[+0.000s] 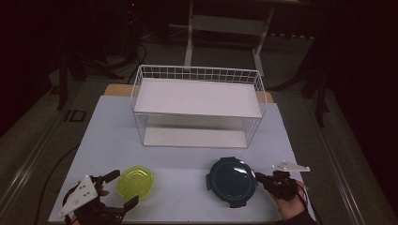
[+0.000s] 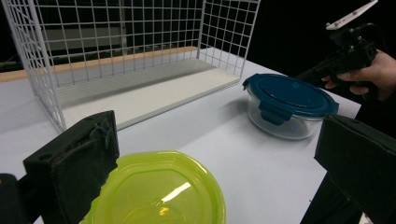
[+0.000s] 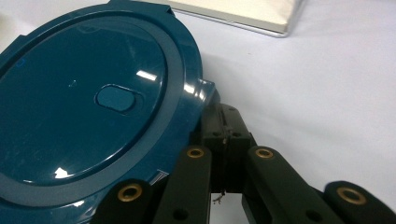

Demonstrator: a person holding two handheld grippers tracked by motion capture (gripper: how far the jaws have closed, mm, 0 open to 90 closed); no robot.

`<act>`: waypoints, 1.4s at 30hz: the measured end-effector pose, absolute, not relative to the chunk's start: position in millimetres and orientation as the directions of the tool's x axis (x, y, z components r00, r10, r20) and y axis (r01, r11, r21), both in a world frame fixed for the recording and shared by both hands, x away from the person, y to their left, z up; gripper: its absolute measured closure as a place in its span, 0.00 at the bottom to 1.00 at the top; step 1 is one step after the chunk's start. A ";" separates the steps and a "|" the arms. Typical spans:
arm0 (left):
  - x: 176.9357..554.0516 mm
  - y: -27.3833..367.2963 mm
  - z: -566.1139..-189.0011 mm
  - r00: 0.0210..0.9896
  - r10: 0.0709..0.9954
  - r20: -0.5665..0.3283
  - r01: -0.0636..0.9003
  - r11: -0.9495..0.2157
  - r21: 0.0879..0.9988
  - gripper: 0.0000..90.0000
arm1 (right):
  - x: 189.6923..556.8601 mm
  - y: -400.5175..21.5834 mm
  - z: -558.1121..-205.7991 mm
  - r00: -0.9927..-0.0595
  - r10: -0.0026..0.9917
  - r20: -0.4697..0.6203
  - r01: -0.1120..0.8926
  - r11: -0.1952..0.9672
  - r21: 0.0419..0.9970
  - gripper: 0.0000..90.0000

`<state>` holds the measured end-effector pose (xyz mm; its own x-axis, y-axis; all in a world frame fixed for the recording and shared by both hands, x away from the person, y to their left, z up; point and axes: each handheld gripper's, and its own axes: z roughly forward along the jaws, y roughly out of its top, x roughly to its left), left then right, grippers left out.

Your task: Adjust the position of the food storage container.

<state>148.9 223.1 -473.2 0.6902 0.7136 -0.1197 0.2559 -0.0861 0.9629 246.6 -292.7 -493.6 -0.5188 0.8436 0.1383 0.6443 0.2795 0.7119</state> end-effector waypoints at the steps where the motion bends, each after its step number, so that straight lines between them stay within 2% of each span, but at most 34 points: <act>1: 148.9 223.0 -473.2 0.690 0.714 -0.119 0.255 -0.086 0.963 0.00 | 246.8 -290.5 -493.8 -0.525 0.839 0.143 0.644 0.281 0.711 1.00; 18: 148.9 217.7 -475.7 0.713 0.693 -0.111 0.251 -0.104 0.962 0.00 | 243.2 -261.7 -494.8 -0.595 0.788 0.158 0.628 0.333 0.703 1.00; 23: 149.9 214.2 -477.3 0.718 0.688 -0.103 0.256 -0.124 0.959 0.00 | 244.1 -262.0 -493.9 -0.591 0.790 0.164 0.621 0.316 0.717 0.99; 25: 150.9 212.4 -478.4 0.727 0.679 -0.101 0.259 -0.136 0.956 0.00 | 242.9 -262.8 -489.4 -0.578 0.803 0.144 0.604 0.302 0.738 0.78; 26: 151.3 210.9 -479.2 0.734 0.671 -0.102 0.263 -0.142 0.954 0.00 | 242.5 -264.2 -487.2 -0.569 0.809 0.145 0.596 0.285 0.751 0.72; 27: 151.4 209.5 -479.7 0.737 0.670 -0.090 0.263 -0.160 0.951 0.01 | 242.1 -266.2 -485.4 -0.563 0.813 0.149 0.590 0.269 0.761 0.70; 29: 151.8 205.8 -480.7 0.744 0.664 -0.077 0.276 -0.200 0.940 0.03 | 241.3 -269.8 -483.1 -0.558 0.816 0.152 0.578 0.251 0.777 0.53; 33: 151.6 196.1 -480.0 0.763 0.642 -0.077 0.312 -0.261 0.913 0.05 | 238.9 -274.5 -478.6 -0.559 0.811 0.173 0.551 0.207 0.808 0.27; 34: 152.2 193.7 -479.7 0.768 0.635 -0.078 0.318 -0.274 0.908 0.06 | 238.4 -275.1 -477.0 -0.565 0.806 0.176 0.541 0.202 0.816 0.24; 35: 152.5 191.3 -479.5 0.773 0.630 -0.077 0.322 -0.284 0.903 0.09 | 237.7 -275.7 -475.4 -0.568 0.804 0.178 0.534 0.195 0.823 0.22; 37: 154.1 187.0 -480.0 0.777 0.626 -0.072 0.333 -0.311 0.890 0.27 | 236.4 -277.3 -472.8 -0.576 0.794 0.192 0.520 0.175 0.836 0.21; 38: 154.8 185.4 -481.0 0.787 0.613 -0.069 0.334 -0.329 0.883 0.39 | 236.1 -277.9 -472.4 -0.576 0.794 0.193 0.518 0.172 0.838 0.20; 41: 155.7 179.4 -484.2 0.794 0.606 -0.053 0.347 -0.380 0.858 0.65 | 235.3 -280.0 -473.3 -0.574 0.793 0.202 0.514 0.157 0.844 0.20; 42: 156.4 176.5 -485.7 0.792 0.608 -0.050 0.359 -0.398 0.844 0.69 | 235.1 -280.7 -473.5 -0.571 0.796 0.202 0.516 0.157 0.842 0.20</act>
<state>156.4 176.5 -485.7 0.7923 0.6082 -0.0497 0.3585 -0.3981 0.8444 235.1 -280.7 -473.5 -0.5711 0.7956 0.2020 0.5164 0.1569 0.8419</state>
